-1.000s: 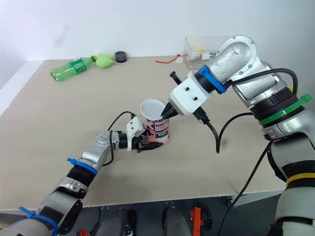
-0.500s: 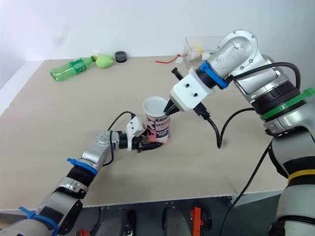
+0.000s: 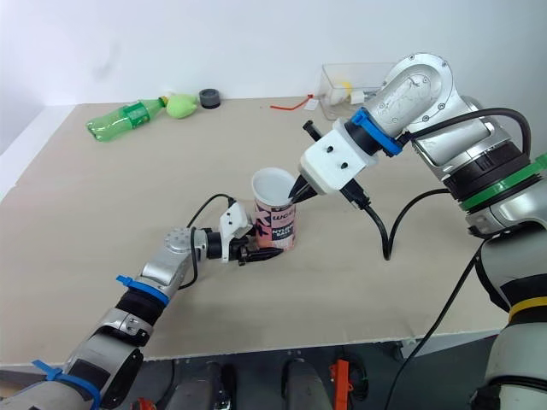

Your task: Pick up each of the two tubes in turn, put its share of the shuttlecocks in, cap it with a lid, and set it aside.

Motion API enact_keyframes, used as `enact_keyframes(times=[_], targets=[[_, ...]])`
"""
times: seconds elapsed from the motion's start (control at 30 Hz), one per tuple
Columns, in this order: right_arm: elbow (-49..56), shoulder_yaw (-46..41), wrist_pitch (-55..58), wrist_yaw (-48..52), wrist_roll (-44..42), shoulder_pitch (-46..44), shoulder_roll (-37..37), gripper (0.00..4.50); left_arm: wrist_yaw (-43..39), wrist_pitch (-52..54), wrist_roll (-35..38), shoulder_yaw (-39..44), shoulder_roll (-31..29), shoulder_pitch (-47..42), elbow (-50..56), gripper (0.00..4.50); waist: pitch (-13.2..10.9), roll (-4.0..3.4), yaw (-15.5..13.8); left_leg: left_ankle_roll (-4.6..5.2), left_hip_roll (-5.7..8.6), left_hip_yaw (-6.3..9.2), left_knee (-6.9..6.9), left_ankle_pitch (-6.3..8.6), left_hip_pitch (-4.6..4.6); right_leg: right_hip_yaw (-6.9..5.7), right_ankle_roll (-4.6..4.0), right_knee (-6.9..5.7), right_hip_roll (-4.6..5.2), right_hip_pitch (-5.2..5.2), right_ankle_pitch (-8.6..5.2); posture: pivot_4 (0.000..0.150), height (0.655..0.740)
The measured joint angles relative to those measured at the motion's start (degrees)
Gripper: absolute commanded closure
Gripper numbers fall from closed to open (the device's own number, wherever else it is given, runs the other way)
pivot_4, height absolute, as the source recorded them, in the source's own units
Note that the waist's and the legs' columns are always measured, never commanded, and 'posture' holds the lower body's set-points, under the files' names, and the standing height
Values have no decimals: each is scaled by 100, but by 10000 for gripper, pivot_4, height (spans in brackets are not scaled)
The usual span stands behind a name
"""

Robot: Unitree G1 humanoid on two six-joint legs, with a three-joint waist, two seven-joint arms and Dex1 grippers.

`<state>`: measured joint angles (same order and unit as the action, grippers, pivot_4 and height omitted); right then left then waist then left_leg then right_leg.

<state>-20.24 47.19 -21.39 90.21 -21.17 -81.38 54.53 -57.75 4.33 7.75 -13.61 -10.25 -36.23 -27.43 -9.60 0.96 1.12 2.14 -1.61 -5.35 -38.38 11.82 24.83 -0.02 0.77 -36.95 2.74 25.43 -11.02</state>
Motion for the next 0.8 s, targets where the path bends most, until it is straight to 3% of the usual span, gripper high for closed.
enact_keyframes(times=[0.53,0.7,0.8], targets=[[-1,197,58,3,-145,-105,20,44111,-1,63,6,4,6,35,76,18123,0,0,0,-1,0,0,0,3,1,-2,-3,0,-2,0,-2,1500,7400],[9,270,157,9,-221,-143,21,26273,3,69,12,11,11,65,112,18123,0,0,-1,-1,0,1,0,3,1,-2,-3,0,-1,0,-3,1500,7400],[-1,265,216,9,-225,-143,18,26273,2,75,14,16,10,73,122,18123,0,0,-1,-2,0,1,0,4,1,-3,-4,0,-1,0,-3,1500,7400]])
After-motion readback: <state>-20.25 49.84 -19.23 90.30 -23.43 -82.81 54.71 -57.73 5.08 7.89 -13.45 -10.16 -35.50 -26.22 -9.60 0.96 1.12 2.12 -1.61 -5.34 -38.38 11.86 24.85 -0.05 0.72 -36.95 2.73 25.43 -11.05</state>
